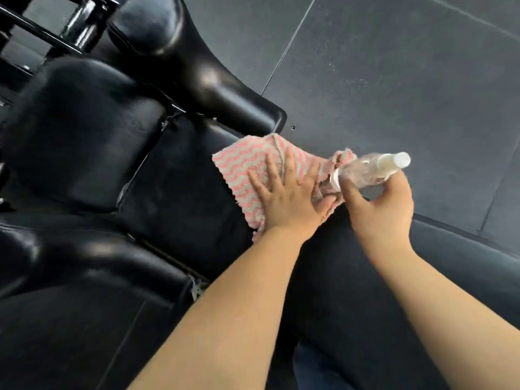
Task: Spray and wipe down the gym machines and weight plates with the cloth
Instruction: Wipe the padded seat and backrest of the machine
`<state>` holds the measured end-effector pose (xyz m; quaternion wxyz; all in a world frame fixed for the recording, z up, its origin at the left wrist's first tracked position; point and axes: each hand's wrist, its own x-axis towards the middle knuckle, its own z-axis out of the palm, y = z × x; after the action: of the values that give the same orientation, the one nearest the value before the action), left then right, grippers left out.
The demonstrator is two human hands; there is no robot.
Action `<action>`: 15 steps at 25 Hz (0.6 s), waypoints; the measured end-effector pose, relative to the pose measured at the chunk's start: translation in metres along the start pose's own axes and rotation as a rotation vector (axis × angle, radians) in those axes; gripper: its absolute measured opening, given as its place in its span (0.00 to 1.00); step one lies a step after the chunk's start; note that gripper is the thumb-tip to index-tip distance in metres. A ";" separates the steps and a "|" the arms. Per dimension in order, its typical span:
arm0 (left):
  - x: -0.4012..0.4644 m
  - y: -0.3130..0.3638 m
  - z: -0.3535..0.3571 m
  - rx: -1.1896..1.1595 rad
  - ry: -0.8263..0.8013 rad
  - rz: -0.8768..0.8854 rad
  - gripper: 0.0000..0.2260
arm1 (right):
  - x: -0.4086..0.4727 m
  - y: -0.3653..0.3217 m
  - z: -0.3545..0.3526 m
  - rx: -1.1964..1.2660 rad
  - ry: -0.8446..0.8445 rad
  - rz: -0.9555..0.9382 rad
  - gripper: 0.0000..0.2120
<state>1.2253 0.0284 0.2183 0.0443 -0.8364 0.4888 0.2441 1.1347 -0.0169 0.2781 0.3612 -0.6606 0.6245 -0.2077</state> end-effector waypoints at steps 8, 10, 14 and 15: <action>-0.050 -0.055 0.023 0.033 0.021 -0.399 0.27 | -0.010 0.024 -0.036 0.024 -0.253 -0.089 0.17; -0.070 -0.068 0.032 -0.222 0.099 -0.790 0.28 | -0.015 0.026 -0.039 -0.001 -0.315 -0.132 0.16; -0.112 -0.012 0.064 -0.416 0.255 -0.965 0.27 | -0.023 0.029 -0.049 -0.012 -0.365 -0.176 0.16; -0.116 0.007 0.070 -0.400 0.237 -0.851 0.28 | -0.024 0.030 -0.051 -0.016 -0.362 -0.177 0.17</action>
<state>1.1471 0.1388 0.2104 -0.0777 -0.9762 0.0483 0.1965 1.0743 -0.0036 0.2939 0.4428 -0.7424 0.4903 -0.1114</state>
